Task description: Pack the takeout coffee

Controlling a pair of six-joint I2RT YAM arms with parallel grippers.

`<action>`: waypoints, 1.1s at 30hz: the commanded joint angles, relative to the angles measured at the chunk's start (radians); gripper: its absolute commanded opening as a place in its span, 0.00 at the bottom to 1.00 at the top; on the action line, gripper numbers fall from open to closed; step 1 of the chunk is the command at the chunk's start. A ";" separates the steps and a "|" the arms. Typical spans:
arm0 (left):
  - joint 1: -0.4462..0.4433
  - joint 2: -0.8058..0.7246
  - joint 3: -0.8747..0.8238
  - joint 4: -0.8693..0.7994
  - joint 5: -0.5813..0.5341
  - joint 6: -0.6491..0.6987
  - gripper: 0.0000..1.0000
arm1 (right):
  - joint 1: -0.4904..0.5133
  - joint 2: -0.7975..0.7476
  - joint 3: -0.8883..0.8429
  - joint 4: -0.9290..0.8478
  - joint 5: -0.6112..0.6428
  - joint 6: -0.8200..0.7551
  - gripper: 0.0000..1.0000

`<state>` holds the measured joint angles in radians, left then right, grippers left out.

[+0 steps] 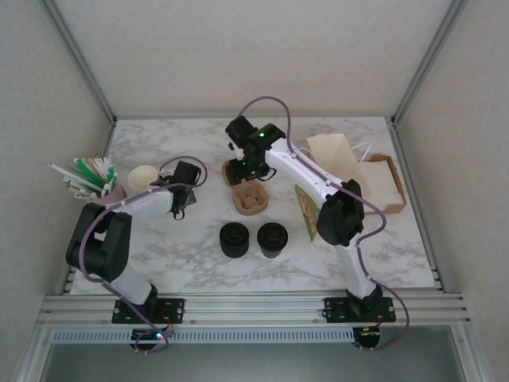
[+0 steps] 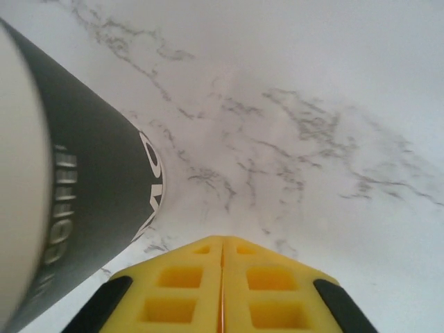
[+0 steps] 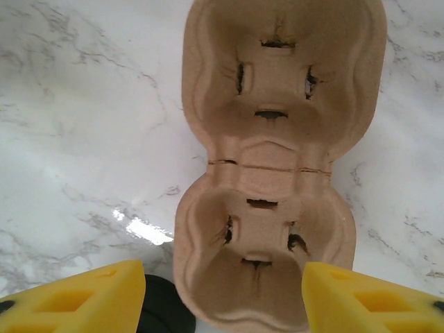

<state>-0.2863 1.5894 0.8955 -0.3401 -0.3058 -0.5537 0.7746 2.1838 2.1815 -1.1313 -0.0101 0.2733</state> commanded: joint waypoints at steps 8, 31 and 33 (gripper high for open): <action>-0.035 -0.127 0.038 -0.002 0.159 -0.051 0.26 | -0.002 0.126 0.136 -0.084 0.045 -0.027 0.60; 0.037 -0.079 -0.054 0.406 0.774 -0.211 0.26 | -0.014 0.281 0.280 -0.125 0.065 -0.043 0.53; 0.046 -0.059 -0.062 0.444 0.817 -0.227 0.22 | -0.016 0.289 0.288 -0.128 0.067 -0.044 0.53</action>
<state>-0.2550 1.5070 0.8516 0.0109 0.4091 -0.7441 0.7670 2.4397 2.4313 -1.2282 0.0345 0.2466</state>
